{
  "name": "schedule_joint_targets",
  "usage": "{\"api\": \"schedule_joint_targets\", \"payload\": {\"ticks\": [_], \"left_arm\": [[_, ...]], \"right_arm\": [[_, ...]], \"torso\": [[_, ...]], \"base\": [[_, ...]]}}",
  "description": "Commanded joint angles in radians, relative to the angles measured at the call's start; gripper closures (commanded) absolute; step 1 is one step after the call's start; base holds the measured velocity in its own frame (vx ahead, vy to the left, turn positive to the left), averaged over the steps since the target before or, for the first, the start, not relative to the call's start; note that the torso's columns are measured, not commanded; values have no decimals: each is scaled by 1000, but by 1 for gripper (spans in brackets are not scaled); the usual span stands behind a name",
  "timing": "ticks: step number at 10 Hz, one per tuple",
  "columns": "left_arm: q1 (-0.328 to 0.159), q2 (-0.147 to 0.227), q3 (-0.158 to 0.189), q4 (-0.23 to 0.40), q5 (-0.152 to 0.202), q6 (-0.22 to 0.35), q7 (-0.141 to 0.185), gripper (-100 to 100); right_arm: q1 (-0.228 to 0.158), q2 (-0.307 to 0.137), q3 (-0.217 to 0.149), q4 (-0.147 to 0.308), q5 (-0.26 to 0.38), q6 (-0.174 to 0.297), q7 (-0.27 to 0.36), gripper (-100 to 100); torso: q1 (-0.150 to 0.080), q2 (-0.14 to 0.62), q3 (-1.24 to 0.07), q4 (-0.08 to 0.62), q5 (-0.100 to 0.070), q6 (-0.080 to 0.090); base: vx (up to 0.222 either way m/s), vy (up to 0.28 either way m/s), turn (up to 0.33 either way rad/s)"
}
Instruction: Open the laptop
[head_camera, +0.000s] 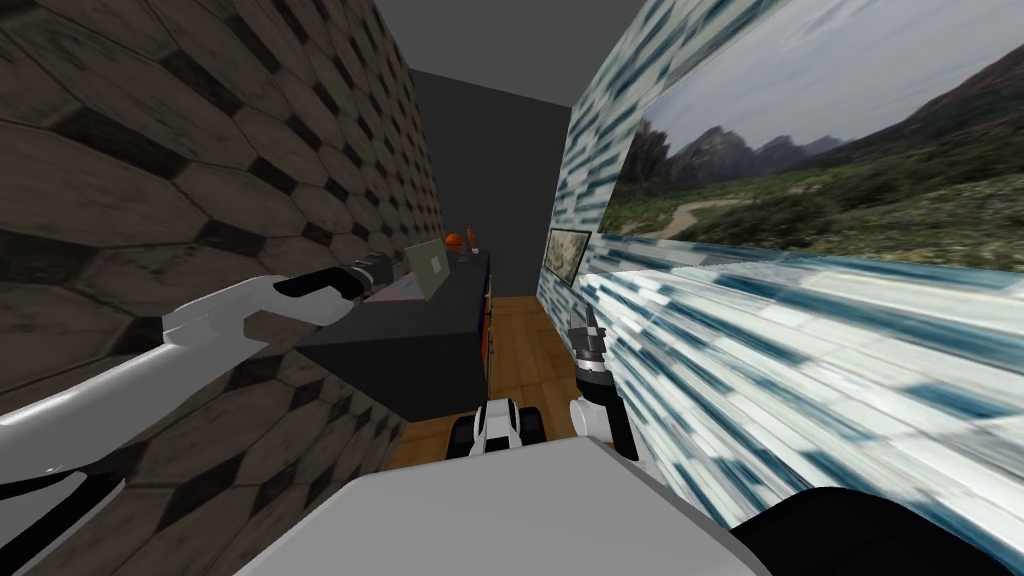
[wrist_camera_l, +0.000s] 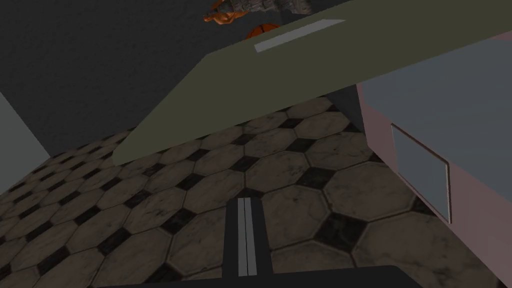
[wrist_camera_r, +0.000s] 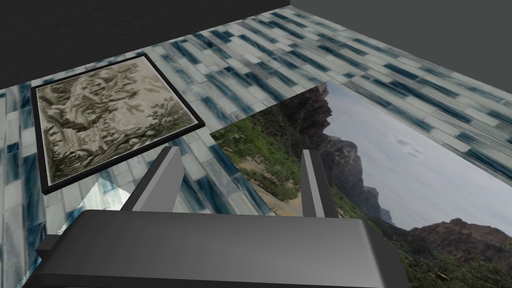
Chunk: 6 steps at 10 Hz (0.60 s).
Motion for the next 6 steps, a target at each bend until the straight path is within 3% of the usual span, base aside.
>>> {"api": "schedule_joint_targets", "payload": {"ticks": [1, 2, 3, 6], "left_arm": [[-19, -48, 24, 31, 49, 0, 50, 100], [-15, -37, 19, 26, 39, -2, 38, 100], [-13, -9, 12, 8, 29, 9, 27, -100], [-9, 43, -1, -23, 4, 29, 0, -100]], "right_arm": [[0, 0, 0, 0, 0, 0, 0, 0], [0, 0, 0, 0, 0, 0, 0, 0], [0, 0, 0, 0, 0, 0, 0, 0], [0, 0, 0, 0, 0, 0, 0, 0]], "torso": [[-2, -2, -1, 0, -1, 0], [-1, -1, -1, 0, -1, 0], [-4, -1, -1, 0, -1, 0], [-4, -2, -1, -1, -2, 0]], "base": [[-25, 126, 7], [-14, 61, -4], [20, -25, -3], [50, -84, -1]]}}
